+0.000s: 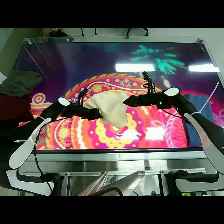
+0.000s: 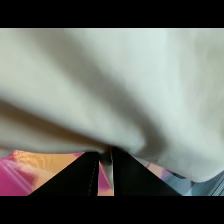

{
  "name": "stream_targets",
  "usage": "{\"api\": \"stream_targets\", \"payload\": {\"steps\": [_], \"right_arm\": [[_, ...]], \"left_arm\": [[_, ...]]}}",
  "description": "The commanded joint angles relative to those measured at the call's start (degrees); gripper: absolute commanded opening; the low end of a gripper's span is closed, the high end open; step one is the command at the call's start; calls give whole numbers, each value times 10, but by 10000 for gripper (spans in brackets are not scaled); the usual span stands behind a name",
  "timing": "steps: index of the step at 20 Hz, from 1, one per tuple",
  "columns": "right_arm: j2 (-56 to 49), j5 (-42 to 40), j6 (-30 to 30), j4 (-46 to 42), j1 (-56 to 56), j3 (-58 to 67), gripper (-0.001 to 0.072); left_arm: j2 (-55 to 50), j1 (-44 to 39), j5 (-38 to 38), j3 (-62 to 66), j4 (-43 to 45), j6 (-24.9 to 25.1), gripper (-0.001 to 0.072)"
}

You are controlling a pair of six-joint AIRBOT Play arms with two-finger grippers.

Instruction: Fold the shirts.

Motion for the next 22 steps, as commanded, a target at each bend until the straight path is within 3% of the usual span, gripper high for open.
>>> {"api": "stream_targets", "payload": {"steps": [1, 5, 8, 13, 16, 18, 22], "right_arm": [[1, 0, -2, 0, 0, 0, 17], [20, 9, -4, 0, -1, 13, 17], [73, 64, -11, 15, -19, 126, 17], [179, 93, -10, -11, -28, 424, 17], [218, 91, -10, -41, -28, 512, 16], [232, 93, -9, -62, -29, 517, 17], [185, 135, 25, -70, -28, 507, 17]], "left_arm": [[-11, -6, -30, 34, 4, 1, 8], [70, 22, -50, 37, 0, -6, 8], [194, 57, -96, 102, -41, -18, 8], [360, 43, -139, 459, -84, -86, 9], [393, 7, -134, 648, 17, -163, 10], [424, -11, -134, 653, 82, -203, 10], [475, -32, -100, 433, 106, -209, 10]]}}
